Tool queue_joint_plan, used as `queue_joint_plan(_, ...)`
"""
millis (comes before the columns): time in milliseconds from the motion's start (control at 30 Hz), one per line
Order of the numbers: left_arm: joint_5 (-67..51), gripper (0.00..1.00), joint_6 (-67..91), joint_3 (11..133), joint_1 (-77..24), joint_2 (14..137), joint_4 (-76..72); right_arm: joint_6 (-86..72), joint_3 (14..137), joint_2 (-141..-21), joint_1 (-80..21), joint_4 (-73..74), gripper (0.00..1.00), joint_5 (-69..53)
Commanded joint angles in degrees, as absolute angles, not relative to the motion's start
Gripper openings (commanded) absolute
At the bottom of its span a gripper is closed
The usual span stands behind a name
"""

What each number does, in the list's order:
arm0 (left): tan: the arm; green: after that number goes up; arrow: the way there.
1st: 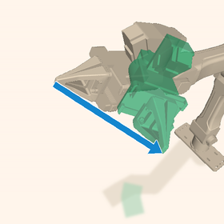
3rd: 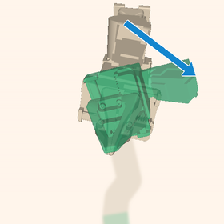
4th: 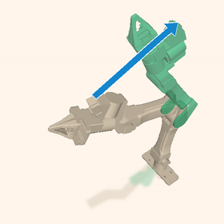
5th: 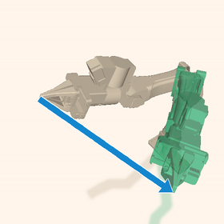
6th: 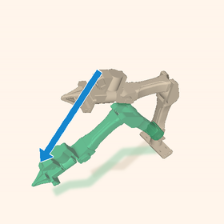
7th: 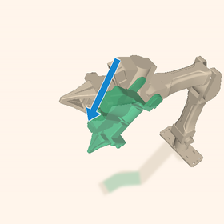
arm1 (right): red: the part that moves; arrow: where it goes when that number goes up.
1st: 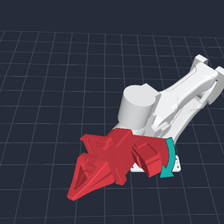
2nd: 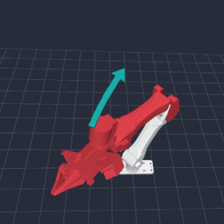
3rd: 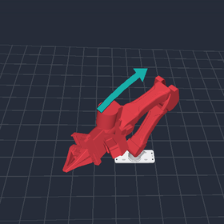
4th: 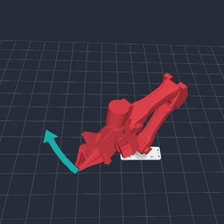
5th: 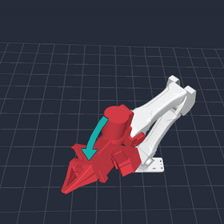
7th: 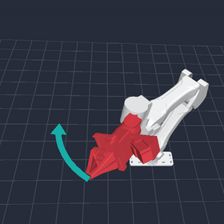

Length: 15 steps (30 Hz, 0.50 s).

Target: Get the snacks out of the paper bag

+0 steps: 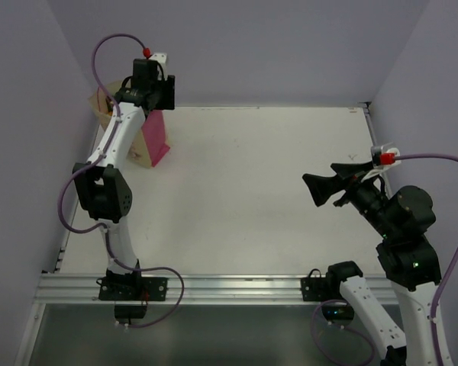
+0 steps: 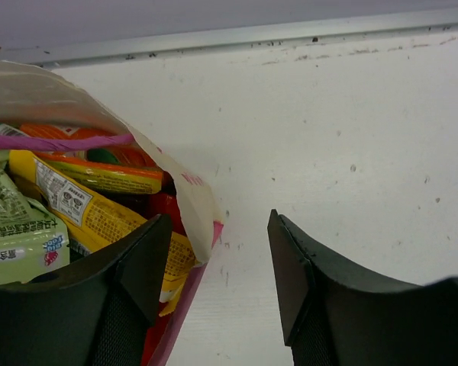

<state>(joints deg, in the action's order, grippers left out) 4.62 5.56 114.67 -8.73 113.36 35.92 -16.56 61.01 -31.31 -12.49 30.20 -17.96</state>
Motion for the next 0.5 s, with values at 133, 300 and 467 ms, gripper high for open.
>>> queue_joint_plan(133, 0.3, 0.40, 1.9, 114.0, -8.7, 112.8, 38.2, -17.4, 59.3, -30.5, -12.7, 27.9, 0.99, -19.2)
queue_joint_plan(300, 0.3, 0.00, 1.5, 112.9, -10.5, 110.1, 39.6, -17.5, 58.8, -30.1, -12.7, 27.3, 0.99, -19.6)
queue_joint_plan(467, -4.0, 0.00, 1.7, 109.4, -14.0, 105.3, 41.6, -17.4, 58.7, -29.4, -12.7, 27.2, 0.99, -18.8)
